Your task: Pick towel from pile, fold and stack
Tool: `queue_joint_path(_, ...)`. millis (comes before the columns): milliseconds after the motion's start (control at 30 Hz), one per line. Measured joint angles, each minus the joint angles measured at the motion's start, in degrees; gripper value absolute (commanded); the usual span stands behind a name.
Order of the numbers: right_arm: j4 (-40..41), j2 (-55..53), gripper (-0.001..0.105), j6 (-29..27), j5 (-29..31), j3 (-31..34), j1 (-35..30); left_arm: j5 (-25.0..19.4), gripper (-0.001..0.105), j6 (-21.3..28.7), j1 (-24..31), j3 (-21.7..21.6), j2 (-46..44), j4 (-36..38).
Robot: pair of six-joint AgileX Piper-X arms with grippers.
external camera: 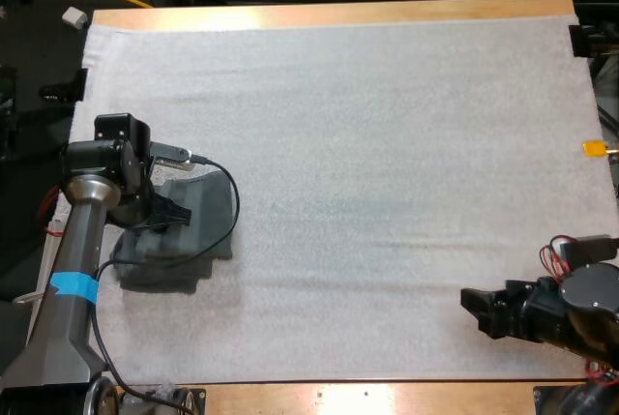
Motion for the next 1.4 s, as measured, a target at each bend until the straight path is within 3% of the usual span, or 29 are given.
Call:
queue_joint_path(200,-6.14,0.0,0.069,0.88,-5.03,0.0,0.0,-2.41,0.063,-0.66,0.0,-1.05,0.0,-0.06)
queue_joint_path(367,-10.32,0.14,0.069,1.41,-8.96,0.0,0.0,1.46,0.062,-1.58,0.0,-1.11,0.0,-0.06)
queue_joint_path(400,-11.64,0.26,0.069,1.61,-10.24,0.0,0.0,4.28,0.062,-1.84,0.0,-1.11,0.0,-0.21)
queue_joint_path(500,-11.67,0.27,0.069,1.6,-10.11,0.0,0.0,4.7,0.062,-1.86,0.07,-1.11,0.0,-0.05)
queue_joint_path(767,-11.82,0.27,0.069,1.6,-10.12,0.0,0.0,12.81,0.062,-2.52,1.01,-0.96,0.15,-0.7)
queue_joint_path(1100,-11.96,0.27,0.069,2.4,-10.12,0.0,0.0,17.72,0.062,-2.91,3.6,6.58,2.26,-8.44)
queue_joint_path(1200,-11.96,0.27,0.068,2.46,-10.12,0.0,0.0,19.19,0.057,-3.39,3.6,8.92,4.59,-11.32)
queue_joint_path(1400,-11.96,0.27,0.068,2.46,-10.12,0.0,0.0,19.21,0.042,-3.38,3.6,8.97,4.5,-11.12)
